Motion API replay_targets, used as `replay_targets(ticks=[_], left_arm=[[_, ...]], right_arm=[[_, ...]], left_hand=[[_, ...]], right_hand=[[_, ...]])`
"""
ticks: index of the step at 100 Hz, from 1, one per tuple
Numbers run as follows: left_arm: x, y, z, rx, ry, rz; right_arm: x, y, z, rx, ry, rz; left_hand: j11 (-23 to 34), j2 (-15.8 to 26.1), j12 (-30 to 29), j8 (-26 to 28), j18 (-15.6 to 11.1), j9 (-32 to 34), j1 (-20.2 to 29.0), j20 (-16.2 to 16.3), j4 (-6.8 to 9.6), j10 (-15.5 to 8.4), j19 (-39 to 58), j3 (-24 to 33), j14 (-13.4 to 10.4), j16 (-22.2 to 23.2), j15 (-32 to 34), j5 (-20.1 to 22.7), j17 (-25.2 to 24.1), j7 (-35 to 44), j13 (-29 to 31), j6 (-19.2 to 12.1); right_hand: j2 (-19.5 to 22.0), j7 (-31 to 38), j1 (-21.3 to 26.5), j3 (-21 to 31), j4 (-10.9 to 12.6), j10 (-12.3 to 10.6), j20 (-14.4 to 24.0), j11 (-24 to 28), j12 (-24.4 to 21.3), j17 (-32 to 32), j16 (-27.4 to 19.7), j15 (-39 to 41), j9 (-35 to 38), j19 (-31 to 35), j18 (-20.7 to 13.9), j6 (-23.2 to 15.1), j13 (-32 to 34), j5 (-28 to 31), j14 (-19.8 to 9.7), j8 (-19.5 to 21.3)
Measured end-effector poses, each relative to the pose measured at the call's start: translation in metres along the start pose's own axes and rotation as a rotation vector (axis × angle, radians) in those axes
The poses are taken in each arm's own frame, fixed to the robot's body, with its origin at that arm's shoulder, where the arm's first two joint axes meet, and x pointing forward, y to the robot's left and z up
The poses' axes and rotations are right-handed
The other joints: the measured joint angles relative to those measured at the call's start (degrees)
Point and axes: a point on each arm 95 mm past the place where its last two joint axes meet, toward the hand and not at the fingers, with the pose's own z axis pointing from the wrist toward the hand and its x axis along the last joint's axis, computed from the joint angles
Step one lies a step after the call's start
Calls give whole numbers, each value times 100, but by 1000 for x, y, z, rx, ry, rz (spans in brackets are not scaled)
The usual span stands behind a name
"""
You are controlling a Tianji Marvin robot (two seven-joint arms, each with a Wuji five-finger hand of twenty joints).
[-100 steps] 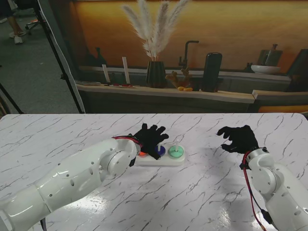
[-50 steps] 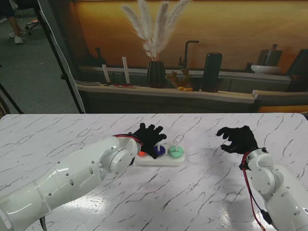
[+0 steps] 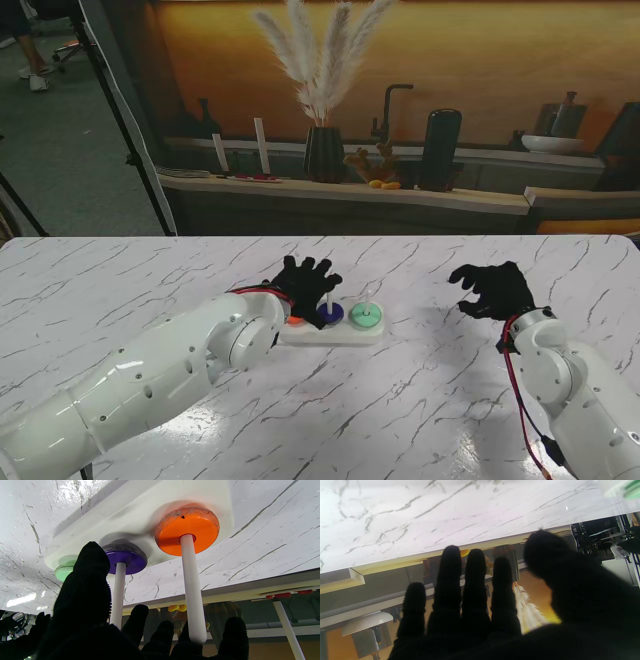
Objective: Move the three rings of the Hanoi Tower from the left rod to the right rod
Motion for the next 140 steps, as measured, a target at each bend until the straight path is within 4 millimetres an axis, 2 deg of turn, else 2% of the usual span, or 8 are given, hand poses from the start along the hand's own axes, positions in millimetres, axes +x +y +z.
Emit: replay_targets(ticks=[10,25,38,92,115,122,140], left_arm=[[0,2,0,16,-12,-9],[3,5,0,-78,-23,32],[1,-2,1,-81,-35,12],[4,5,5,-79,-53,1],[3,8,7,-73,-80,-10],[3,11,7,-80,-94,-12],[4,15,6,-105,-109,-6]], right_arm=[[0,0,0,0,0,-1],[0,0,0,1,-1,0],[-1,-1,0,2,-2,1],[-3,-1,-1,5,-7,1],[-4,-2,-1,6,-9,1],[-4,-1,-1,6,-10,0],[-4,-1,-1,5,-9,0]], left_hand=[[0,0,0,0,0,0,0,0,0,2,1,-40,9,8,0,89,0,0,0,3],[0,0,0,-1,0,-1,0,0,1,4,5,-45,26,9,0,-177,0,5,0,147],[-20,3,0,-1,0,-2,-1,0,1,20,6,-49,29,9,0,-139,0,5,0,148],[-20,4,-3,-1,0,-4,-1,0,1,23,7,-117,31,9,0,-57,-8,52,-6,144],[-20,4,-4,17,0,-4,1,0,1,23,7,-118,31,9,0,215,-9,193,-6,57],[-20,4,-4,71,0,-4,2,0,1,23,7,-118,31,9,0,528,-14,234,-6,77],[-20,7,-4,71,0,-4,2,0,1,23,7,-118,31,9,0,605,-76,282,-16,78]], right_hand=[[0,0,0,0,0,0,0,0,0,0,0,0,0,0,0,0,0,0,0,0],[0,0,0,0,0,0,0,0,0,0,0,0,0,0,0,0,0,0,0,0],[0,0,0,0,0,0,0,0,0,0,0,0,0,0,0,0,0,0,0,0],[0,0,0,0,0,0,0,0,0,0,0,0,0,0,0,0,0,0,0,0],[0,0,0,0,0,0,0,0,0,0,0,0,0,0,0,0,0,0,0,0],[0,0,0,0,0,0,0,0,0,0,0,0,0,0,0,0,0,0,0,0],[0,0,0,0,0,0,0,0,0,0,0,0,0,0,0,0,0,0,0,0]])
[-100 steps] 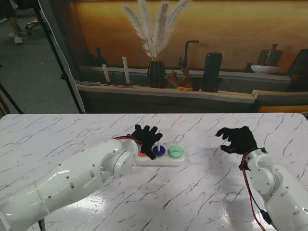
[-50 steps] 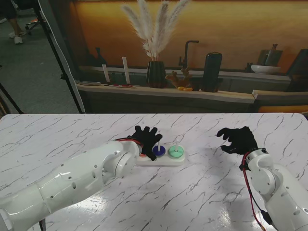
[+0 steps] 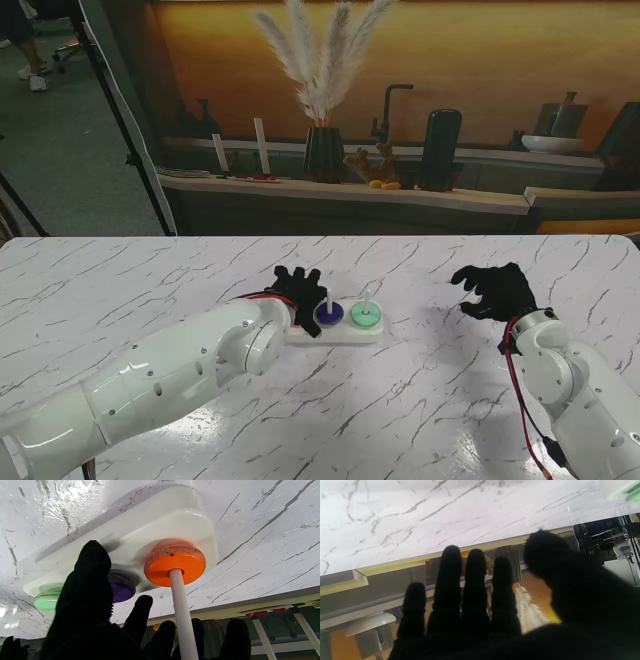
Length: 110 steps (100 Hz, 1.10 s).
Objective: Move the three rings of the Hanoi Tower from the left rod to the right rod
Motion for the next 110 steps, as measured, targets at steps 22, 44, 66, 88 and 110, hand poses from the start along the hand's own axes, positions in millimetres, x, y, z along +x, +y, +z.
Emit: replay_targets(ticks=[22,44,66,88,110], left_arm=[[-1,-1,0,3,-4,-23],[-1,3,1,57,-12,-89],[1,2,1,49,-22,-151],[2,2,1,48,-30,-171],[4,2,2,61,-52,-197]], right_arm=[[0,0,0,1,0,-1],[0,0,0,5,0,-1],[0,-1,-1,6,0,-1],[0,-1,-1,6,-1,-1],[0,-1,-1,5,-1,-1]], left_hand=[[0,129,0,0,0,0,0,0,0,0,0,-59,0,0,0,-10,-1,-92,-1,0],[0,189,-3,-4,0,0,-2,0,0,0,0,-131,0,0,0,-132,-1,-178,-2,67],[0,191,-5,-4,0,0,-2,0,0,0,0,-189,1,0,0,-132,-1,-156,-2,68],[0,191,-5,1,0,0,1,0,0,0,0,-189,1,0,0,179,-1,18,-2,66],[0,191,-5,64,0,0,6,0,0,0,0,-189,1,0,0,411,-5,204,-47,-20]], right_hand=[[0,0,0,0,0,0,0,0,0,0,0,0,0,0,0,0,0,0,0,0],[0,0,0,0,0,0,0,0,0,0,0,0,0,0,0,0,0,0,0,0],[0,0,0,0,0,0,0,0,0,0,0,0,0,0,0,0,0,0,0,0],[0,0,0,0,0,0,0,0,0,0,0,0,0,0,0,0,0,0,0,0],[0,0,0,0,0,0,0,0,0,0,0,0,0,0,0,0,0,0,0,0]])
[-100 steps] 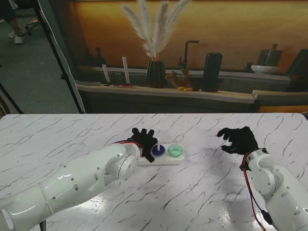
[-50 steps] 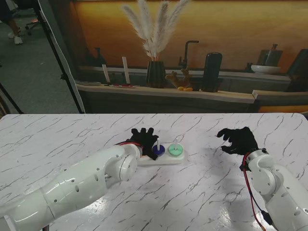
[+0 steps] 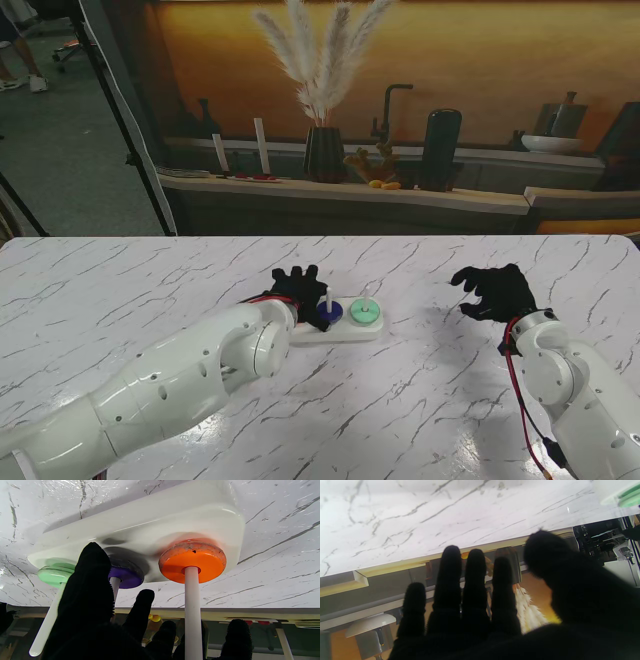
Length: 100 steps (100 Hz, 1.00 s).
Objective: Move the three rings of the Hanoi Tower from the left rod to the right rod
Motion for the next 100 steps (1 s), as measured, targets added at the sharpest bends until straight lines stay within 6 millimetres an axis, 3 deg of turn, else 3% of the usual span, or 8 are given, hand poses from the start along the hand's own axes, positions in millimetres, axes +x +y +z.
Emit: replay_targets(ticks=[27,49,70,85,100], left_arm=[[2,1,0,7,-7,-27],[2,1,0,9,5,-27],[1,2,0,18,10,-24],[2,0,-1,-23,24,-13],[1,-1,-1,-28,26,-21]], right_arm=[[0,0,0,1,0,2],[0,0,0,1,-1,3],[0,-1,0,2,-2,5],[0,-1,0,3,-3,5],[0,-1,0,4,-3,5]], left_hand=[[0,10,0,3,0,0,171,0,0,0,-33,-6,0,0,0,135,0,63,-43,-65],[0,42,10,-78,0,21,526,4,0,-78,-94,-29,0,0,0,589,0,122,-43,-419],[69,75,45,-15,0,390,580,33,-52,-178,-131,-30,0,0,0,648,0,444,-37,-438],[35,7,45,-290,0,137,576,33,-37,-179,-303,105,-2,0,0,124,0,449,-45,-386],[35,-78,45,-290,0,102,543,33,-37,-139,-318,204,-7,0,0,-4,0,232,-46,-365]], right_hand=[[0,0,0,0,0,0,0,0,0,0,0,0,0,0,0,0,0,0,0,0],[0,0,0,0,0,0,0,0,0,0,0,0,0,0,0,0,0,0,0,0],[0,0,0,0,0,0,0,0,0,0,0,0,0,0,0,0,0,0,0,0],[0,0,0,0,0,0,0,0,0,0,0,0,0,0,0,0,0,0,0,0],[0,0,0,0,0,0,0,0,0,0,0,0,0,0,0,0,0,0,0,0]])
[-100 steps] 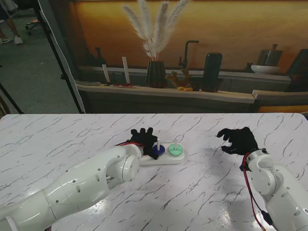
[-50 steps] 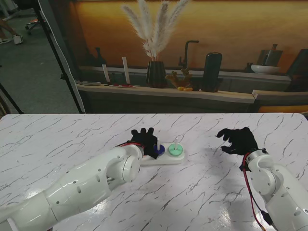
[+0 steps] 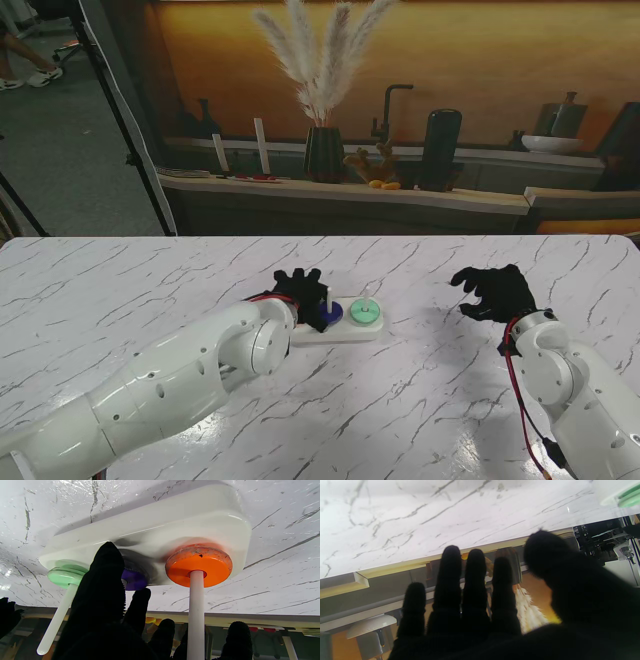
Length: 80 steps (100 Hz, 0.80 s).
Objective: Move the three rings of the Hanoi Tower from the left rod to the right rod
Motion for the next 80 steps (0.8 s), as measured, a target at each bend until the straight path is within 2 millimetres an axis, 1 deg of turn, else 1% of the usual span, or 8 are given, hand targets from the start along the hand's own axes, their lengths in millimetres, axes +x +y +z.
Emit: replay_targets(ticks=[2,10,14,24,46,55,74,80], left_arm=[[0,0,0,1,0,0],[1,1,0,2,2,0],[1,1,0,2,3,1],[2,1,0,-2,5,12],[3,1,1,1,2,45],[2,1,2,5,0,50],[3,3,3,31,-4,69],[3,4,3,37,-5,65]], right_arm=[[0,0,0,0,0,0],[0,0,0,0,0,0],[0,0,0,0,-1,0],[0,0,0,0,-1,0],[-1,1,-1,0,-3,0],[-1,1,-1,-1,-4,0],[-2,1,-2,-1,-6,1],[-2,1,-2,-1,-6,2]], left_hand=[[-23,-62,-1,0,0,-38,-38,0,0,12,-21,6,-7,0,0,-1,0,-75,-1,40],[-1,-72,-1,0,0,-38,-135,2,0,16,-41,39,-9,0,0,-69,-1,-292,-6,127],[-1,-128,-1,0,0,-38,-138,17,0,23,-43,83,-9,0,0,-69,-1,-256,-6,178],[-1,-128,-1,0,0,-38,-138,26,0,26,-50,90,-10,0,0,-71,-3,-299,-7,193],[-1,-132,-1,147,0,-38,-139,58,0,26,-99,235,-10,0,0,-36,-4,-165,-8,193],[-1,-132,-1,214,0,-31,-138,68,0,26,-99,307,-10,0,0,247,-4,-62,-8,141],[0,-100,-1,347,0,-11,-124,131,0,26,-99,306,-10,1,0,336,-2,116,-3,56],[22,-53,13,361,0,135,-72,131,0,22,-99,277,-10,5,0,338,0,214,16,55]], right_hand=[[0,0,0,0,0,0,0,0,0,0,0,0,0,0,0,0,0,0,0,0],[0,0,0,0,0,0,0,0,0,0,0,0,0,0,0,0,0,0,0,0],[0,0,0,0,0,0,0,0,0,0,0,0,0,0,0,0,0,0,0,0],[0,0,0,0,0,0,0,0,0,0,0,0,0,0,0,0,0,0,0,0],[0,0,0,0,0,0,0,0,0,0,0,0,0,0,0,0,0,0,0,0],[0,0,0,0,0,0,0,0,0,0,0,0,0,0,0,0,0,0,0,0],[0,0,0,0,0,0,0,0,0,0,0,0,0,0,0,0,0,0,0,0],[0,0,0,0,0,0,0,0,0,0,0,0,0,0,0,0,0,0,0,0]])
